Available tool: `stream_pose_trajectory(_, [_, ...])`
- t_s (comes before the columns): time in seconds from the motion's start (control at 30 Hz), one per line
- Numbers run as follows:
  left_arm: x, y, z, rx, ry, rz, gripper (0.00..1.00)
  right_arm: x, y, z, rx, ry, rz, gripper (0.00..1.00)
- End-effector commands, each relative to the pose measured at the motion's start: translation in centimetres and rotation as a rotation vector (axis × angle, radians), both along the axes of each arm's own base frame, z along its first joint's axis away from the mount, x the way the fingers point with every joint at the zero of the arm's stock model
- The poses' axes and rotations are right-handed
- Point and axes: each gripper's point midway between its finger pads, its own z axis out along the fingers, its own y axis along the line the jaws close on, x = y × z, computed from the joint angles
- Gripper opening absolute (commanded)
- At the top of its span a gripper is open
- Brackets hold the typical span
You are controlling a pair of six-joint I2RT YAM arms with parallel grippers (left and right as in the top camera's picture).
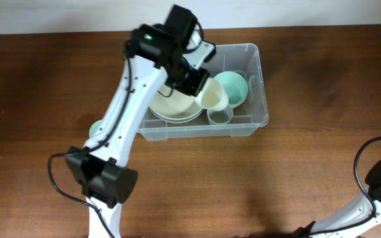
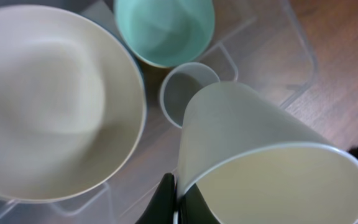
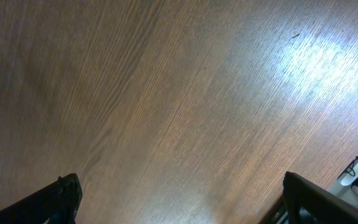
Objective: Pack container
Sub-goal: 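Lift the cream cup with the left gripper over the bin, then lower the cream cup into the grey cup and open the left gripper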
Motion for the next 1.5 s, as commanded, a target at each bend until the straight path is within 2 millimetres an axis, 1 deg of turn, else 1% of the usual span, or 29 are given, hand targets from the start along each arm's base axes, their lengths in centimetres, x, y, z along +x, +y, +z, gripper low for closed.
stream_pose_trajectory(0.0, [-0.4,-1.0,-1.3,0.007,0.003,-0.041,0.04,-0.1,0.1,0.2,-0.009,0.004,0.002,0.99])
stream_pose_trajectory(0.17, [-0.2,-1.8,-2.6,0.004,-0.001,-0.050,0.05,-0.1,0.1,0.2,-0.009,0.004,0.002,0.99])
stream_pose_trajectory(0.3, [0.4,-2.1,-2.7,-0.007,-0.024,-0.049,0.05,-0.1,0.1,0.2,-0.009,0.004,0.002,0.99])
stream_pose_trajectory(0.47, [1.5,-1.6,-3.1,0.034,-0.066,-0.029,0.05,-0.1,0.1,0.2,-0.009,0.004,0.002,0.99])
stream_pose_trajectory(0.6, [2.0,-1.8,-4.3,0.047,-0.058,-0.027,0.05,-0.1,0.1,0.2,-0.009,0.004,0.002,0.99])
stream_pose_trajectory(0.77, [2.1,-2.0,-6.3,0.056,-0.007,-0.019,0.05,-0.1,0.1,0.2,-0.009,0.004,0.002,0.99])
stream_pose_trajectory(0.83, [2.1,-2.1,-6.6,0.057,0.000,-0.020,0.05,-0.1,0.1,0.2,-0.009,0.004,0.002,0.99])
stream_pose_trajectory(1.03, [2.1,-2.1,-7.2,0.063,0.011,-0.020,0.05,-0.1,0.1,0.2,-0.009,0.004,0.002,0.99])
stream_pose_trajectory(1.27, [2.1,-2.1,-7.3,0.065,0.013,-0.021,0.07,-0.1,0.1,0.2,-0.009,0.004,0.002,0.99])
stream_pose_trajectory(1.37, [2.1,-2.1,-7.3,0.065,0.013,-0.021,0.10,-0.1,0.1,0.2,-0.009,0.004,0.002,0.99])
stream_pose_trajectory(1.4, [2.1,-2.1,-7.3,0.065,0.013,-0.021,0.13,-0.1,0.1,0.2,-0.009,0.004,0.002,0.99])
stream_pose_trajectory(1.47, [2.1,-2.1,-7.3,0.065,0.014,-0.021,0.14,-0.1,0.1,0.2,-0.009,0.004,0.002,0.99])
